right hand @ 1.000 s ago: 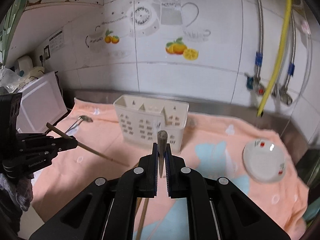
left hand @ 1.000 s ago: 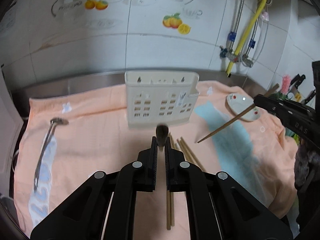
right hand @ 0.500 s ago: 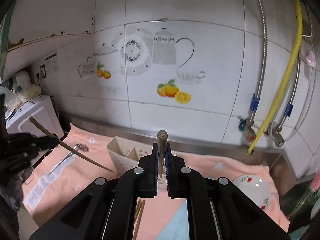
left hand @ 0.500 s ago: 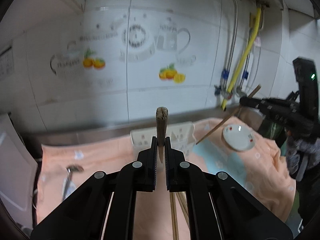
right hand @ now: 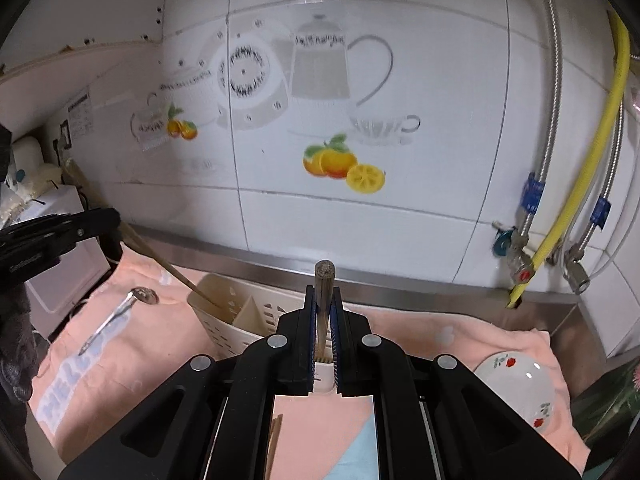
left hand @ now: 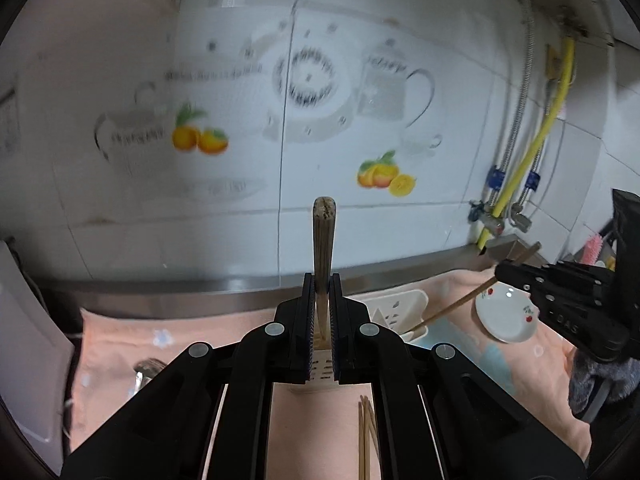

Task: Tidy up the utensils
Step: 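Lift the chopstick with the right tool and lower it into the cream caddy, then open the right tool to release the chopstick and pull back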

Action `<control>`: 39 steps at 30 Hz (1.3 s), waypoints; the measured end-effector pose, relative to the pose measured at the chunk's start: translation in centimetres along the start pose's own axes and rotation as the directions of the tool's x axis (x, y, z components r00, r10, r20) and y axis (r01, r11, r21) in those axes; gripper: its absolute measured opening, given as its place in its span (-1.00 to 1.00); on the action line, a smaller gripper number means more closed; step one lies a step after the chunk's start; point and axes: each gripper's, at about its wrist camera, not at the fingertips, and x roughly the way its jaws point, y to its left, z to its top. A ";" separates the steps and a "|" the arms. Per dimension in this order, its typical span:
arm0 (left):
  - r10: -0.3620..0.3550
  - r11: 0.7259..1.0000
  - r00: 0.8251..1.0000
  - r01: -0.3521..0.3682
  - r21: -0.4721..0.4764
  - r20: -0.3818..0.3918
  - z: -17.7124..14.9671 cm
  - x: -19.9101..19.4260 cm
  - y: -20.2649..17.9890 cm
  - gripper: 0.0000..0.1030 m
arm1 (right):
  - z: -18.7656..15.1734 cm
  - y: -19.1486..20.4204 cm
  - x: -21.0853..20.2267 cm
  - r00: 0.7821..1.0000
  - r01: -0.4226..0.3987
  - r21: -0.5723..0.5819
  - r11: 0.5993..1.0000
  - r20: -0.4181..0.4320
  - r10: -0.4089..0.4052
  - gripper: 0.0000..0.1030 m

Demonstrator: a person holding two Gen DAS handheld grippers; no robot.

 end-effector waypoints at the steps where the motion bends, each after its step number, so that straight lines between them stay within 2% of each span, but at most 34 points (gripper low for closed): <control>1: 0.000 1.000 1.000 0.000 -0.008 -0.014 -0.2 0.7 0.2 -0.89 | -0.2 -0.1 0.3 1.000 -0.001 0.004 1.000 -0.006 0.001 -0.87; 10: 0.004 1.000 0.994 -0.007 -0.028 -0.114 -2.3 5.2 1.2 -0.89 | -1.7 -1.1 3.2 0.998 0.009 0.033 0.999 -0.062 -0.007 -0.87; 19: 0.011 0.999 0.991 -0.014 -0.028 -0.131 -2.8 6.3 1.6 -0.86 | -2.2 -1.6 4.0 0.997 0.012 0.050 0.999 -0.071 -0.008 -0.86; 23: 0.008 0.999 0.992 -0.012 -0.029 -0.127 -2.6 5.8 1.6 -0.81 | -2.0 -1.6 3.5 0.998 0.015 0.048 0.999 -0.060 -0.012 -0.79; 25: 0.011 1.000 0.993 -0.014 -0.025 -0.118 -2.4 5.3 1.5 -0.65 | -1.8 -1.6 2.9 0.999 0.027 0.048 0.998 -0.046 -0.024 -0.64; 26: 0.017 1.000 0.994 -0.019 -0.022 -0.111 -2.4 4.9 1.4 -0.44 | -1.8 -1.6 2.6 0.999 0.027 0.047 0.999 -0.039 -0.026 -0.60; 27: 0.021 1.000 0.995 -0.023 -0.019 -0.099 -2.3 4.4 1.3 -0.34 | -1.7 -1.6 2.0 0.999 0.033 0.045 0.998 -0.028 -0.031 -0.56; 32: 0.018 1.000 0.997 -0.019 -0.021 -0.073 -2.4 2.1 1.2 -0.33 | -1.9 -1.5 -1.0 0.998 0.053 0.048 0.997 0.016 -0.054 -0.39; 33: 0.020 1.000 0.998 -0.022 -0.020 -0.066 -2.4 1.6 1.1 -0.29 | -2.1 -1.5 -1.6 0.998 0.050 0.050 0.997 0.023 -0.052 -0.31; 39: 0.019 0.999 0.999 -0.020 -0.031 -0.035 -4.0 -1.6 0.9 -0.10 | -4.5 -0.4 -5.0 0.998 0.041 0.035 0.999 0.051 -0.043 -0.16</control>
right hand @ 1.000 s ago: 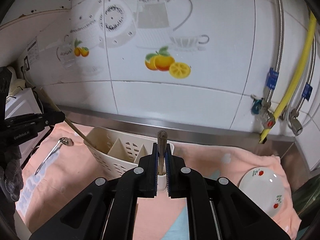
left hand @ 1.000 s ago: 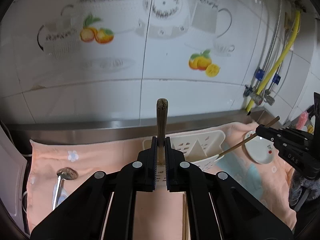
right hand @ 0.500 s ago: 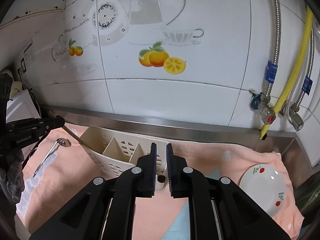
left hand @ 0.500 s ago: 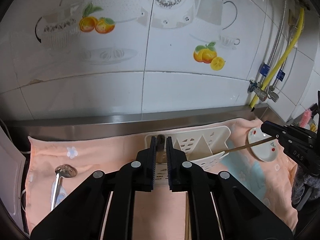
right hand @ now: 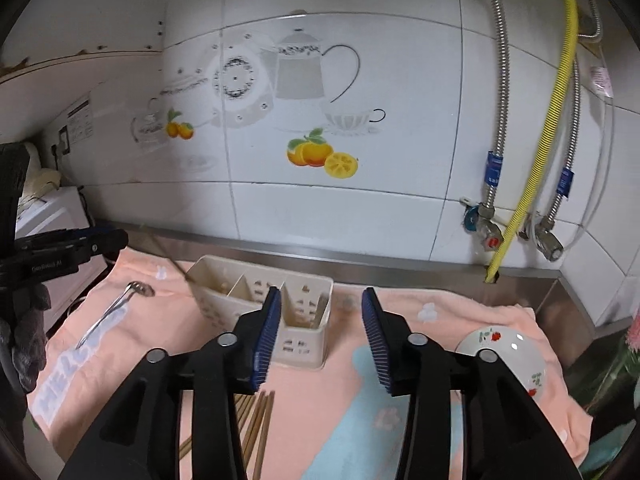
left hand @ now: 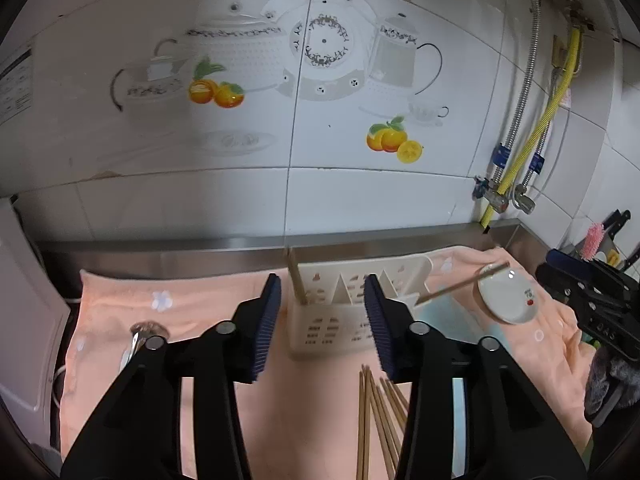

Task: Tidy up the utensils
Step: 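Open the right tool to release the chopstick and pull back, then lower the right tool onto another wooden chopstick and close its fingers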

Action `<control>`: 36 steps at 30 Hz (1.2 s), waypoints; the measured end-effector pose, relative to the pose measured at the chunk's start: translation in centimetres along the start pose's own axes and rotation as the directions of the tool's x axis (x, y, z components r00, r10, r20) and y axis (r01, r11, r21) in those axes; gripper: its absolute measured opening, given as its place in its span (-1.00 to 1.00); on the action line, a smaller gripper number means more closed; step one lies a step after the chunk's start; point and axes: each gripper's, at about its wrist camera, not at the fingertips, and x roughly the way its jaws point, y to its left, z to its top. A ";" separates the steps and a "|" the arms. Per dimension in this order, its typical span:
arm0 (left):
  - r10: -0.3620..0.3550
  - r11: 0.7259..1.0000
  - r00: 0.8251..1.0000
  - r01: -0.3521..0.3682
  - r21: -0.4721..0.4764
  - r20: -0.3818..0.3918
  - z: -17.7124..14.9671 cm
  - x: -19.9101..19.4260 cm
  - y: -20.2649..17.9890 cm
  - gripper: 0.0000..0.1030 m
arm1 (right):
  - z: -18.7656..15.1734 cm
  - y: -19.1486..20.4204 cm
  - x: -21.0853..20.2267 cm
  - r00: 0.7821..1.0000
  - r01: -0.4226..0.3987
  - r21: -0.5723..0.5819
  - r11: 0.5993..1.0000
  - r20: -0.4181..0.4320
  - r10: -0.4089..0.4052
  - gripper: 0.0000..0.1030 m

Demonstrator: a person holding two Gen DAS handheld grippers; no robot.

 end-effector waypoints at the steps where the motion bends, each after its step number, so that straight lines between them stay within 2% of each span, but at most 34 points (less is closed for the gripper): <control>1: -0.002 1.000 1.000 0.002 -0.003 -0.002 -0.6 -0.5 -0.1 -0.09 | -0.6 0.1 -0.5 1.000 -0.007 0.004 1.000 -0.001 0.007 -0.15; 8: 0.010 1.000 0.999 -0.011 -0.002 -0.033 -5.1 -1.9 -0.1 0.01 | -5.4 1.3 -3.0 0.999 -0.030 0.021 0.999 -0.013 0.030 0.01; 12: 0.012 1.000 0.998 -0.013 -0.015 -0.060 -8.0 -2.3 0.1 0.07 | -8.2 2.1 -3.8 1.000 -0.015 0.018 1.000 -0.026 0.015 0.12; 17: 0.013 1.000 0.996 -0.015 -0.024 -0.092 -11.3 -2.4 0.0 0.18 | -11.7 3.4 -4.0 0.998 -0.006 0.000 1.000 -0.060 0.006 0.15; 22: 0.022 0.999 0.993 -0.027 -0.040 -0.116 -14.5 -2.5 0.2 0.31 | -15.4 4.6 -3.6 0.995 0.007 -0.005 1.000 -0.102 -0.007 0.19; 29: 0.027 0.994 0.985 -0.044 -0.098 -0.168 -17.9 -2.2 1.2 0.33 | -20.5 5.9 -1.8 0.979 -0.003 0.031 1.000 -0.201 0.009 0.19; 36: 0.041 0.991 0.978 -0.066 -0.119 -0.203 -19.6 -1.7 1.9 0.35 | -22.9 5.9 -0.3 0.967 -0.007 0.078 0.997 -0.252 0.027 0.17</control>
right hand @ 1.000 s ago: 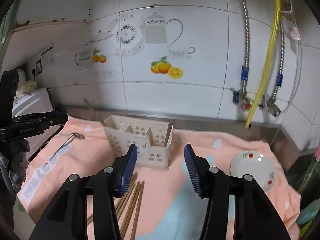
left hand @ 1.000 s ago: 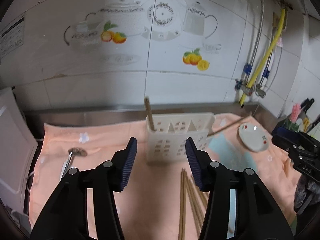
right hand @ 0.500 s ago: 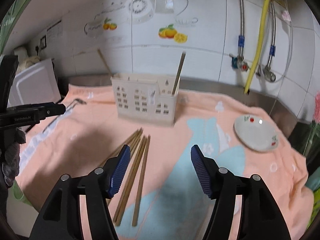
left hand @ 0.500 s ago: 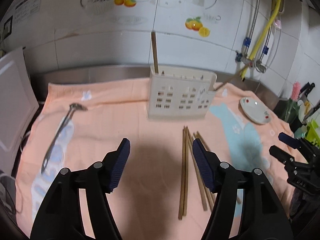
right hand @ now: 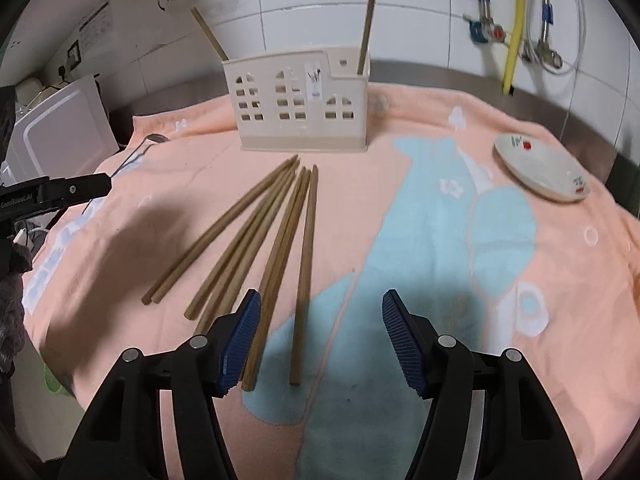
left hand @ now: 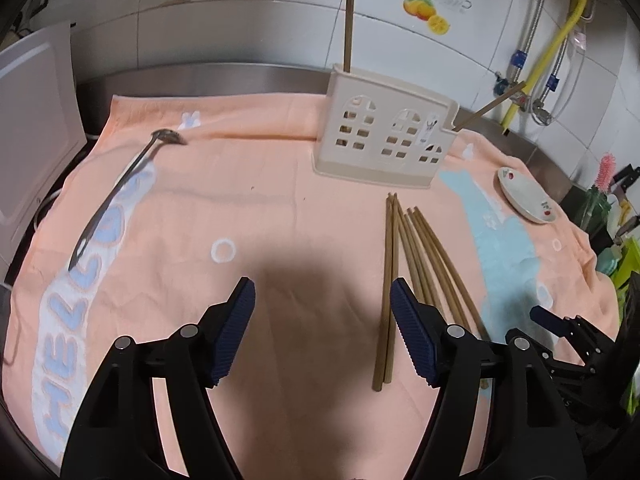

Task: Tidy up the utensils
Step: 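Lower the right tool onto another wooden chopstick and close its fingers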

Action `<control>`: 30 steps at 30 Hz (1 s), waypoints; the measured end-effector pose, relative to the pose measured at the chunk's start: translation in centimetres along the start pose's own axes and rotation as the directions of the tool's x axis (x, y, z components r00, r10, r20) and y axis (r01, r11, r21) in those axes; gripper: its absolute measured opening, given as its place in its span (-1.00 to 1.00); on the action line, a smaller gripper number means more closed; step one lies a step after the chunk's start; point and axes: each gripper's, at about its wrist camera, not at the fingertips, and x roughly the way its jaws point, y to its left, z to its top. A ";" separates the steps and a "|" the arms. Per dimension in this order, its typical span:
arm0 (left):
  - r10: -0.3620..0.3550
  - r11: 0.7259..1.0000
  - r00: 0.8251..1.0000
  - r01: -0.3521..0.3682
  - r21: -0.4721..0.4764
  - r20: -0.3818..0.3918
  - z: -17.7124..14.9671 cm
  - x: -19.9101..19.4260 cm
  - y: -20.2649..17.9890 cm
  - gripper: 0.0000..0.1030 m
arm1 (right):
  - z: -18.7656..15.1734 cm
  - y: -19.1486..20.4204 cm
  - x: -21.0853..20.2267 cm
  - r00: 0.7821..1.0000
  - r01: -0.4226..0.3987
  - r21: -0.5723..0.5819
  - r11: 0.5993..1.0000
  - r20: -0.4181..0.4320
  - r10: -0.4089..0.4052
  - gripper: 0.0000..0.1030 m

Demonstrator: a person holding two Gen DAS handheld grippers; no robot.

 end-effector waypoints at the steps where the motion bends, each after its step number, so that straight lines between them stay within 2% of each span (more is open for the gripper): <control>1: 0.002 1.000 1.000 -0.002 -0.001 -0.002 0.0 0.1 0.0 0.35 | -0.1 0.0 0.2 1.000 0.002 -0.001 1.000 -0.003 -0.002 0.17; 14: 0.012 1.000 0.998 -0.013 -0.008 -0.060 -1.6 1.9 0.0 0.35 | -0.2 -0.1 1.8 0.999 -0.007 0.017 1.000 -0.036 0.008 -0.05; 20: 0.014 1.000 0.997 -0.015 -0.002 -0.074 -1.9 2.3 -0.2 0.35 | -0.4 0.4 2.7 0.998 -0.017 0.011 1.000 -0.053 0.018 -0.20; 30: 0.011 1.000 0.996 -0.009 0.020 -0.093 -2.3 3.0 -0.6 0.31 | 0.0 1.0 3.9 0.997 -0.019 -0.002 1.000 -0.075 0.018 -0.57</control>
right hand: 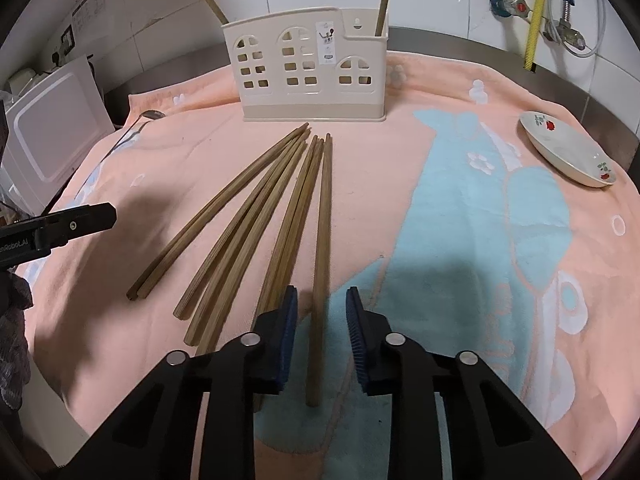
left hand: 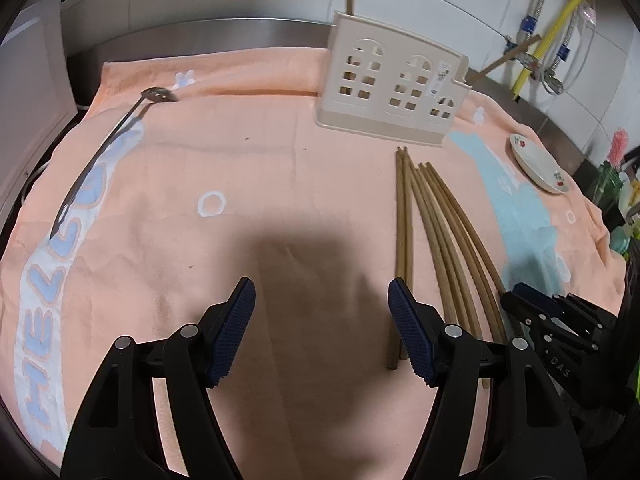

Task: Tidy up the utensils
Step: 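Lower the right tool onto another wooden chopstick and close its fingers, then lift the chopstick with the right tool and lower it into the caddy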

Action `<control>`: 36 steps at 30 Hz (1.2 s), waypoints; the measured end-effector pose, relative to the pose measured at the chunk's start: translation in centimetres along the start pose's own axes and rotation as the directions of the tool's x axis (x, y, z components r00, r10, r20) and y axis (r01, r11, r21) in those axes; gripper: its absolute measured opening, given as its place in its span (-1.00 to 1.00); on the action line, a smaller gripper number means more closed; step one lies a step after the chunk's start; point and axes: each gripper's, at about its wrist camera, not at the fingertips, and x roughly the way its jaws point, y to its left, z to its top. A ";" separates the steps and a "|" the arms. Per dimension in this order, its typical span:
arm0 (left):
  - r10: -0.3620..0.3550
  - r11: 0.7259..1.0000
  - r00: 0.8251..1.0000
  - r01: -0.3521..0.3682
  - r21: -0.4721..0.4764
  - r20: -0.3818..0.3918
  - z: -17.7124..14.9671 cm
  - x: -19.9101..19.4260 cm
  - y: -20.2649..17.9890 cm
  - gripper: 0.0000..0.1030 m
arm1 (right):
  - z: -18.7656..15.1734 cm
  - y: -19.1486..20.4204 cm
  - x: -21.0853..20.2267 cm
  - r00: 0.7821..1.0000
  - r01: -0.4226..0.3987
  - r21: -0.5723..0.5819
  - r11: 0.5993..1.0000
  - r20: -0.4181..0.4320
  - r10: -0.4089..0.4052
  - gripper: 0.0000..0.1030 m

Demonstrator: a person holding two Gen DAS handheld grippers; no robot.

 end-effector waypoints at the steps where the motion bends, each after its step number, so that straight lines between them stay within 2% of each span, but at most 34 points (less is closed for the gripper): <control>1: -0.002 1.000 1.000 0.002 0.015 -0.003 0.0 0.2 -0.4 0.27 | 0.0 0.0 0.1 1.000 0.000 -0.002 1.000 -0.003 0.000 -0.60; 8: -0.022 0.998 0.999 0.024 0.059 -0.038 0.1 2.0 -2.1 -0.12 | -0.1 -0.2 0.4 1.000 0.019 -0.010 1.000 -0.008 -0.019 -0.86; 12: -0.045 0.995 0.997 0.050 0.086 -0.059 0.2 3.1 -3.2 -0.38 | -0.1 -0.5 0.3 1.000 0.021 -0.003 1.000 -0.007 -0.021 -0.86; 19: -0.059 0.990 0.995 0.069 0.125 -0.080 0.4 4.2 -4.5 -0.63 | -0.2 -1.1 0.1 1.000 0.018 0.007 1.000 -0.008 -0.018 -0.86; 27: -0.054 0.987 0.994 0.068 0.148 -0.096 0.5 5.1 -5.0 -0.76 | -0.3 -1.5 0.1 1.000 0.008 0.022 1.000 -0.006 -0.008 -0.86; 36: -0.028 0.985 0.995 0.044 0.167 -0.093 0.7 5.3 -5.3 -0.78 | -0.4 -1.5 0.2 1.000 0.008 0.022 1.000 -0.005 -0.007 -0.85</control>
